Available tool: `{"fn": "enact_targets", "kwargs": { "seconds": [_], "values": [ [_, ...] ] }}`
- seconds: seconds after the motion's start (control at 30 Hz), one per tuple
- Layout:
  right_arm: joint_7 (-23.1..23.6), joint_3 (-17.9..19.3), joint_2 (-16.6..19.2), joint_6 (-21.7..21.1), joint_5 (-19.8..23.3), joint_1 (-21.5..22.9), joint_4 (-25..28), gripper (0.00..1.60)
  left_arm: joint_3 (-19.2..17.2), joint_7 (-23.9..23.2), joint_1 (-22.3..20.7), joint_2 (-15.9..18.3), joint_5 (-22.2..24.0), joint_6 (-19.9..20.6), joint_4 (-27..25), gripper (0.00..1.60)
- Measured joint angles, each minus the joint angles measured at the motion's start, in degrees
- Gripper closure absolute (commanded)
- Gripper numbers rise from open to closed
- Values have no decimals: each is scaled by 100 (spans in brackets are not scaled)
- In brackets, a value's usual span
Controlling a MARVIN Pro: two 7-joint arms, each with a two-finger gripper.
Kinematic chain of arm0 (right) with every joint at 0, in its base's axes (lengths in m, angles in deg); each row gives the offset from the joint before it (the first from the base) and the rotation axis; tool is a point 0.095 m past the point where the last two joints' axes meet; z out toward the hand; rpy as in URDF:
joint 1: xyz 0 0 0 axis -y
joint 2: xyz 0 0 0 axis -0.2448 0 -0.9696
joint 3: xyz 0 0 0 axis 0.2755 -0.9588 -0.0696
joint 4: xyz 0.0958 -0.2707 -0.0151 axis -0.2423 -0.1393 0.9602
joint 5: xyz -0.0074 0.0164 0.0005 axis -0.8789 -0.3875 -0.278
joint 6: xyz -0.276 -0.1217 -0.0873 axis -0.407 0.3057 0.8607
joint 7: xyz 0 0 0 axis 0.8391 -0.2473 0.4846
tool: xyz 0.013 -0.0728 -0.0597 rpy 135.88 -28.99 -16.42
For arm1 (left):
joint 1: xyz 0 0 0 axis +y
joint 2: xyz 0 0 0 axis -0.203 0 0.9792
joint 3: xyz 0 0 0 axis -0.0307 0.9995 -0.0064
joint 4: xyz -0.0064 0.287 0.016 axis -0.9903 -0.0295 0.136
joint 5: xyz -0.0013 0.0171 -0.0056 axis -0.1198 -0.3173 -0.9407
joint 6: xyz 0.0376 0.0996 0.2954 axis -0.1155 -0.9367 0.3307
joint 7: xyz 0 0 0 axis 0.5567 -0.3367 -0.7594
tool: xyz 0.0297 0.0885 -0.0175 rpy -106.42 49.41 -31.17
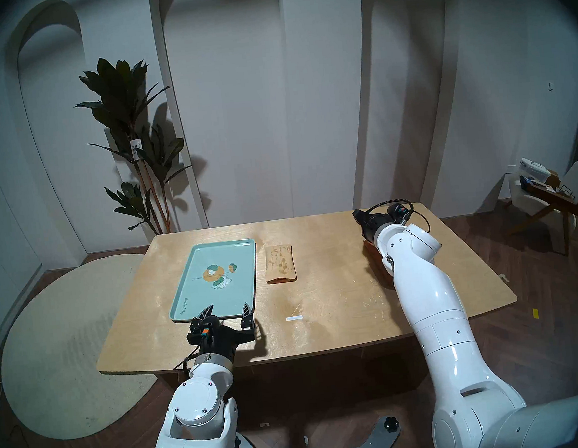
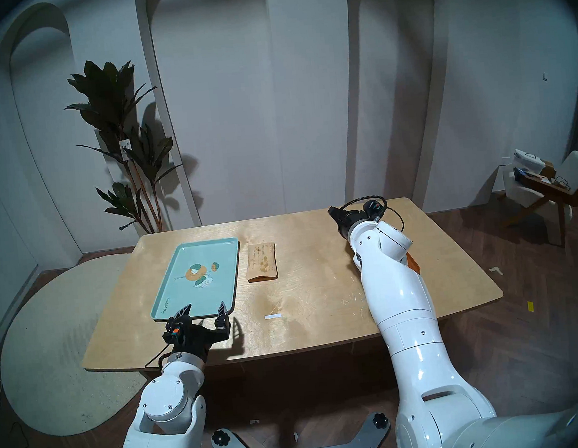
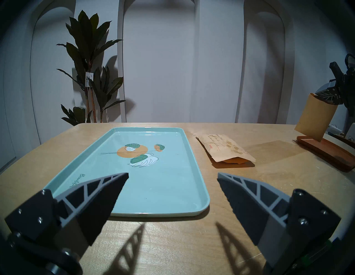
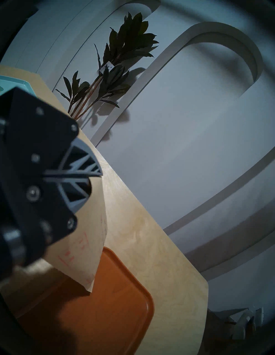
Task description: Sort the mail into the trays, one tray per recipient
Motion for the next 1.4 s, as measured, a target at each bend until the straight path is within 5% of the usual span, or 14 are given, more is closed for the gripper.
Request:
{"fn": "enact_targets", "kwargs": {
  "seconds": [0.63, 1.03, 1.4],
  "values": [
    [202, 62, 399, -402, -193, 151, 117, 160, 0, 0, 0, 0, 0, 0, 0, 0],
    [1303, 29, 1211, -1458, -1001, 292, 137, 160, 0, -2, -1, 0, 2, 0, 7, 0],
    [2415, -107, 1951, -1963, -1330, 491, -36, 160, 0, -3, -1, 0, 3, 0, 11, 0]
  ]
}}
